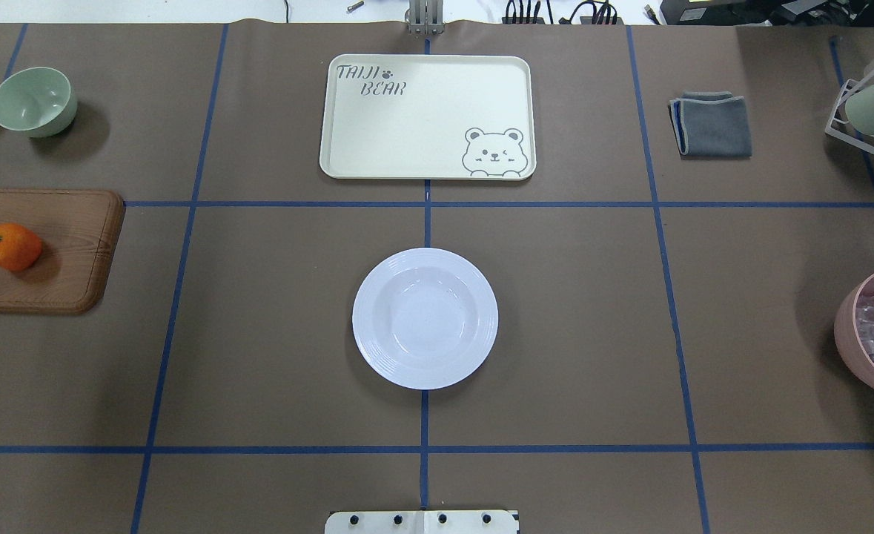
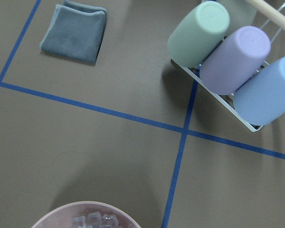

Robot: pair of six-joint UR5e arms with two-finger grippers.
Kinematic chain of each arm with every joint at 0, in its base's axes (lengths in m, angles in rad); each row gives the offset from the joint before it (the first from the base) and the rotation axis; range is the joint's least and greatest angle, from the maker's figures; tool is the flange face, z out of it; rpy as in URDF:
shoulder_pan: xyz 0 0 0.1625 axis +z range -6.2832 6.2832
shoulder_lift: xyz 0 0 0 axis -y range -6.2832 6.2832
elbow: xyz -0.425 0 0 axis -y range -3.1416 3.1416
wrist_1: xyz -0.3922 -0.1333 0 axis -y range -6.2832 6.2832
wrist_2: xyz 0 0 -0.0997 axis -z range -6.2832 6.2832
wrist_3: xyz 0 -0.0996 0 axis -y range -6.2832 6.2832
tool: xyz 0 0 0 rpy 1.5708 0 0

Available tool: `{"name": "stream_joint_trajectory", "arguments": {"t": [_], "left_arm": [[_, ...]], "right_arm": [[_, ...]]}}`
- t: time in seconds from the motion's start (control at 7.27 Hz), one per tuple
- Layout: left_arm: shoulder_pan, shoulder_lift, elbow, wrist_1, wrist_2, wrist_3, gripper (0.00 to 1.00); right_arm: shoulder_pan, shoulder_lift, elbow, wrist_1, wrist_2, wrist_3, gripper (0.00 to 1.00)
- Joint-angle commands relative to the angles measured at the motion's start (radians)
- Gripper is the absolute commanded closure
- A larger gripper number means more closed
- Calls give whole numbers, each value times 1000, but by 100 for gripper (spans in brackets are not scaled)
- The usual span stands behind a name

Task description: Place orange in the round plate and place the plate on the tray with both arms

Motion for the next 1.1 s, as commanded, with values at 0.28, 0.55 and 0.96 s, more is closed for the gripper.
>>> {"name": "stream_joint_trajectory", "arguments": {"t": [0.28,0.55,0.96], "left_arm": [[116,-63,24,-92,-7,-74,2],[232,-48,50,-165,101,-364,2],[396,-8,67,-215,212,-512,2]], "right_arm": [[-46,49,41,53,51,291,0],[-191,54,94,53,-109,492,0],[-382,54,106,82,-259,680,0]]}}
